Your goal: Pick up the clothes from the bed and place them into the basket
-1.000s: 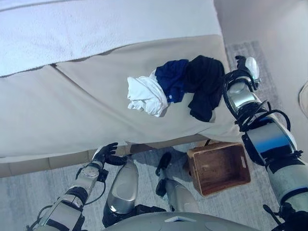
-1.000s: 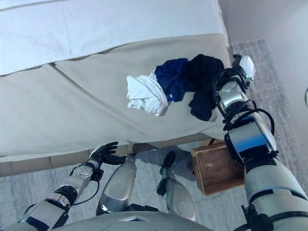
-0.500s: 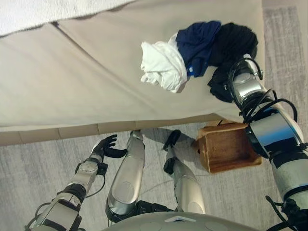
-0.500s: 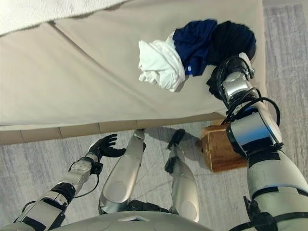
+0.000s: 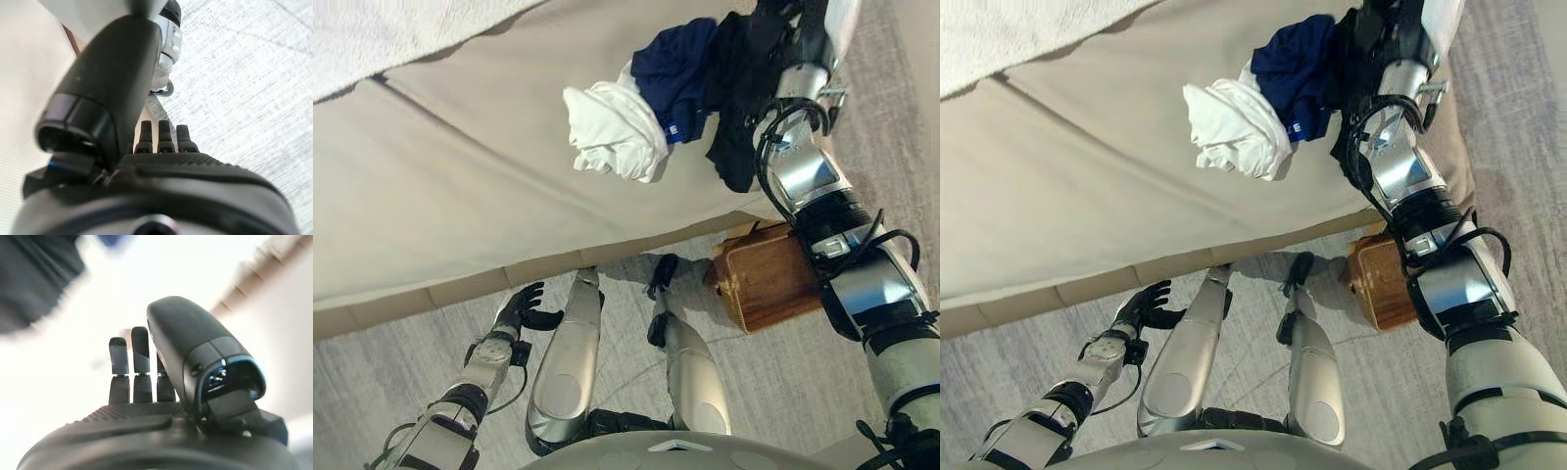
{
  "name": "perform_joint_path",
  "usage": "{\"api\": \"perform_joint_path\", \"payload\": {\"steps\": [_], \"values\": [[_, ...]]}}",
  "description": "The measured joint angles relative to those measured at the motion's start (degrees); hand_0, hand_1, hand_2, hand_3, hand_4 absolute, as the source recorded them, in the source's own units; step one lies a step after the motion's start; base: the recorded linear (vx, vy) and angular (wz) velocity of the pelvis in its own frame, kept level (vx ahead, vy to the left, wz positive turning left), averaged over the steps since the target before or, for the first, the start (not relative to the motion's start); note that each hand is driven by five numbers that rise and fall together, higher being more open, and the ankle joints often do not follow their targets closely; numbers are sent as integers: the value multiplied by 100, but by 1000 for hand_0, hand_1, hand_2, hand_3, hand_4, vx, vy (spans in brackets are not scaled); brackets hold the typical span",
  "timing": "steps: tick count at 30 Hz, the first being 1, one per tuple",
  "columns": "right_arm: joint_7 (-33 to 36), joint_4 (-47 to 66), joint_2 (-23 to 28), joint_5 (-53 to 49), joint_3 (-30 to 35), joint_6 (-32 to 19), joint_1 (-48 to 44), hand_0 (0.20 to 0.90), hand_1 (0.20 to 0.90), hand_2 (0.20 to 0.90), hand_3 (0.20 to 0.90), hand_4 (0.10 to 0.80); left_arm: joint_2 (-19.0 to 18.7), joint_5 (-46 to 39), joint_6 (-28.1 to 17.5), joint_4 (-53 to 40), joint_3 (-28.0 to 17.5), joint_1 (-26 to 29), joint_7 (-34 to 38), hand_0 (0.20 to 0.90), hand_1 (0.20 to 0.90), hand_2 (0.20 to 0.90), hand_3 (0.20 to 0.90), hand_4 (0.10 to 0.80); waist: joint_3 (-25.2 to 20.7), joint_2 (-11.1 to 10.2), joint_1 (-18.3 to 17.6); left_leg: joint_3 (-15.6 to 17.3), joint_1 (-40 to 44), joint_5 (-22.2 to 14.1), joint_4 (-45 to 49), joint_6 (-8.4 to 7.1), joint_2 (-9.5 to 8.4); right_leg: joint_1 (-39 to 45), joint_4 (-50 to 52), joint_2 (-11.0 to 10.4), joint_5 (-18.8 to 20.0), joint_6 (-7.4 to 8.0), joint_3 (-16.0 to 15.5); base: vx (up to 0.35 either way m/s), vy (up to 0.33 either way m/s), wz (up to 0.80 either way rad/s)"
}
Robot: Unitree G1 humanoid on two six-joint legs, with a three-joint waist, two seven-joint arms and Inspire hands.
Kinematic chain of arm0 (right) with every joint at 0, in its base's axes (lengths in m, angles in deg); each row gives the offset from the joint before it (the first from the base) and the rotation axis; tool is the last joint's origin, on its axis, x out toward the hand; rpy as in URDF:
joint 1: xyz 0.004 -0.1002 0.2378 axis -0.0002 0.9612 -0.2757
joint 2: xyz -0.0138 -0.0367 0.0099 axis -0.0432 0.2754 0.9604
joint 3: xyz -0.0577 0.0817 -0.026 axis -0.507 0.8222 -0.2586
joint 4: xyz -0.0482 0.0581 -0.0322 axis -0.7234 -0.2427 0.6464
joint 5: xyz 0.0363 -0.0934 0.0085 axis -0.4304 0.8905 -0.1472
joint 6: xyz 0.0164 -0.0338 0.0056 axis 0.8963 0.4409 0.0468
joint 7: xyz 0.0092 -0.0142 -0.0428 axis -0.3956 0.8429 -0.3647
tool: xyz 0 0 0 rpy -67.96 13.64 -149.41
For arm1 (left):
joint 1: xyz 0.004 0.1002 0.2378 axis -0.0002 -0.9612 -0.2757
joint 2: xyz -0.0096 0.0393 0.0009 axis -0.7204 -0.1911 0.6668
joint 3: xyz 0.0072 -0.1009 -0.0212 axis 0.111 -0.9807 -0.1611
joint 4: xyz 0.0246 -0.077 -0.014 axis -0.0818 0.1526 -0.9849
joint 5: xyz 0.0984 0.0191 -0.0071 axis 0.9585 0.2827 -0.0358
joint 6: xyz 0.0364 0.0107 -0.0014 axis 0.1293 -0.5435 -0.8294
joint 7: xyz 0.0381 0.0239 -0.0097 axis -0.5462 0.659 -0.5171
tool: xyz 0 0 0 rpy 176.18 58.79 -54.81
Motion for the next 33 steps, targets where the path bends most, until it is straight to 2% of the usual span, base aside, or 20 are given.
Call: {"api": "perform_joint_path", "payload": {"steps": [4, 6, 7, 8, 9, 10, 11, 12, 13, 14, 16, 18, 20, 21, 22, 23, 25, 29, 31, 33], "values": [[216, 1089, 418, 299, 514, 71, 357, 300, 300, 300, 200, 100, -37, 223, 62, 107, -35, -12, -23, 900, 900, 900, 900, 800, 8, -52, -98, 218, 738, -103, -192, 96, 47, 539, 16, 14, -2, 3, 185, 35, -46, -24], [239, 1475, 677, 344, 764, 77, 498, 300, 300, 300, 200, 100, -48, 383, 80, 149, -74, -12, -34, 900, 900, 900, 900, 800, -4, -75, -224, 353, 917, -167, -187, 125, 30, 713, -129, -13, -239, 227, 324, 67, -30, -33], [238, 1617, 775, 355, 878, 71, 567, 300, 300, 300, 200, 100, -41, 437, 85, 159, -144, -53, -35, 900, 900, 900, 900, 800, -4, -75, -307, 408, 1000, -176, -204, 139, 63, 799, -255, -4, -433, 461, 358, 75, -32, -40], [234, 1666, 823, 353, 915, 70, 599, 300, 300, 300, 200, 100, -43, 445, 104, 160, -202, -92, -35, 900, 900, 900, 900, 800, -5, -75, -369, 415, 1058, -184, -235, 150, 119, 855, -287, 33, -517, 567, 353, 82, -41, -60], [225, 1741, 957, 352, 1017, 69, 717, 300, 300, 300, 200, 100, -27, 496, 122, 173, -257, -167, -34, 900, 900, 900, 900, 800, -6, -71, -388, 580, 1166, -185, -335, 164, 294, 803, -28, 115, -559, 517, 368, 79, -54, -63], [227, 1764, 1041, 352, 1186, 67, 904, 300, 300, 300, 200, 100, -78, 576, 131, 174, -275, -236, -37, 900, 900, 900, 900, 800, -13, -80, -449, 663, 1294, -186, -376, 165, 372, 730, 462, 119, -577, 489, 390, 85, -70, -54], [228, 1757, 1124, 336, 1407, 70, 1162, 300, 300, 300, 200, 100, -178, 679, 143, 177, -328, -353, -47, 900, 900, 900, 900, 800, -132, -248, -569, 716, 1431, -196, -415, 150, 221, 868, 445, 44, -710, 422, 497, 68, -79, -40], [228, 1755, 1162, 327, 1475, 71, 1223, 300, 300, 300, 200, 100, -138, 710, 148, 200, -416, -405, -37, 900, 900, 900, 900, 800, -208, -245, -658, 716, 1478, -250, -419, 158, 203, 977, 196, 89, -708, 398, 548, 44, -72, -44], [228, 1755, 1205, 310, 1496, 71, 1268, 300, 300, 300, 200, 100, -112, 719, 151, 217, -434, -553, -49, 900, 900, 900, 900, 800, -315, -236, -710, 653, 1490, -257, -496, 173, 218, 1080, -62, 133, -707, 401, 613, 19, -57, -68], [223, 1760, 1254, 284, 1554, 70, 1302, 300, 300, 300, 200, 100, -95, 755, 172, 214, -446, -557, -50, 900, 900, 900, 900, 800, -367, -227, -749, 701, 1564, -241, -594, 171, 311, 1097, -126, 194, -693, 390, 625, 15, -48, -63], [241, 1761, 1465, 195, 1751, 78, 1486, 300, 300, 300, 200, 100, -63, 861, 240, 221, -470, -584, -60, 900, 900, 900, 900, 800, -384, -233, -916, 793, 1773, -209, -612, 145, 237, 1235, -131, 173, -399, 272, 741, 7, -40, -28], [225, 1758, 1483, 163, 1934, 77, 1780, 300, 300, 300, 200, 100, -6, 900, 244, 228, -493, -621, -96, 900, 900, 900, 900, 800, -712, -194, -1031, 852, 1787, -291, -637, 93, 240, 1255, -262, 193, -383, 245, 773, -7, -34, -14], [-42, 1751, 1490, -35, 2047, 88, 2031, 300, 300, 300, 200, 100, 68, 948, 260, 246, -480, -583, -176, 900, 900, 900, 900, 800, -978, -163, -1156, 887, 1904, -252, -754, 109, 250, 1309, -304, 216, -264, 134, 790, -16, -33, -15], [-522, 1727, 1542, -292, 2063, 103, 2180, 425, 425, 425, 345, 245, 142, 1013, 272, 245, -472, -520, -265, 900, 900, 900, 900, 800, -1086, -126, -1211, 922, 2054, -249, -849, 107, 261, 1390, -304, 241, -216, 76, 829, -22, -24, -12], [-765, 1711, 1571, -412, 2052, 117, 2268, 839, 839, 839, 829, 729, 186, 1046, 273, 246, -468, -491, -310, 900, 900, 900, 900, 800, -1141, -107, -1231, 938, 2110, -249, -895, 107, 263, 1422, -311, 249, -216, 75, 854, -30, -21, -18], [-1224, 1696, 1586, -598, 2037, 141, 2428, 900, 900, 900, 900, 800, 251, 1063, 263, 238, -464, -479, -348, 900, 900, 900, 900, 800, -1262, -96, -1261, 970, 2168, -249, -962, 107, 268, 1432, -311, 258, -216, 75, 885, -17, -9, -19], [-2311, 1675, 1586, -981, 1864, 226, 2951, 900, 900, 900, 900, 800, 398, 1069, 233, 247, -463, -449, -407, 900, 900, 900, 900, 800, -1411, -64, -1305, 1056, 2362, -231, -1109, 108, 281, 1516, -313, 272, -216, 76, 931, -8, -5, -20], [-3798, 1120, 1566, -902, 1087, 361, 3195, 900, 900, 900, 900, 800, 536, 1090, 233, 265, -424, -414, -414, 900, 900, 900, 900, 800, -1439, -19, -1318, 1091, 2359, -219, -1128, 113, 277, 1544, -392, 253, -226, 70, 930, -4, 7, -4], [-4215, 856, 1555, -699, 696, 375, 3202, 900, 900, 900, 900, 800, 567, 1089, 239, 284, -393, -428, -410, 900, 900, 900, 900, 800, -1441, 7, -1273, 1031, 2313, -195, -1131, 99, 276, 1543, -426, 247, -242, 47, 883, -32, 30, 15], [-4507, 614, 1518, -207, 276, 372, 3186, 900, 900, 900, 900, 800, 584, 1089, 241, 381, -305, -436, -407, 900, 900, 900, 900, 800, -1458, 62, -1218, 853, 2217, -132, -1131, 91, 262, 1574, -499, 199, -249, 57, 705, -51, 49, 41]]}}
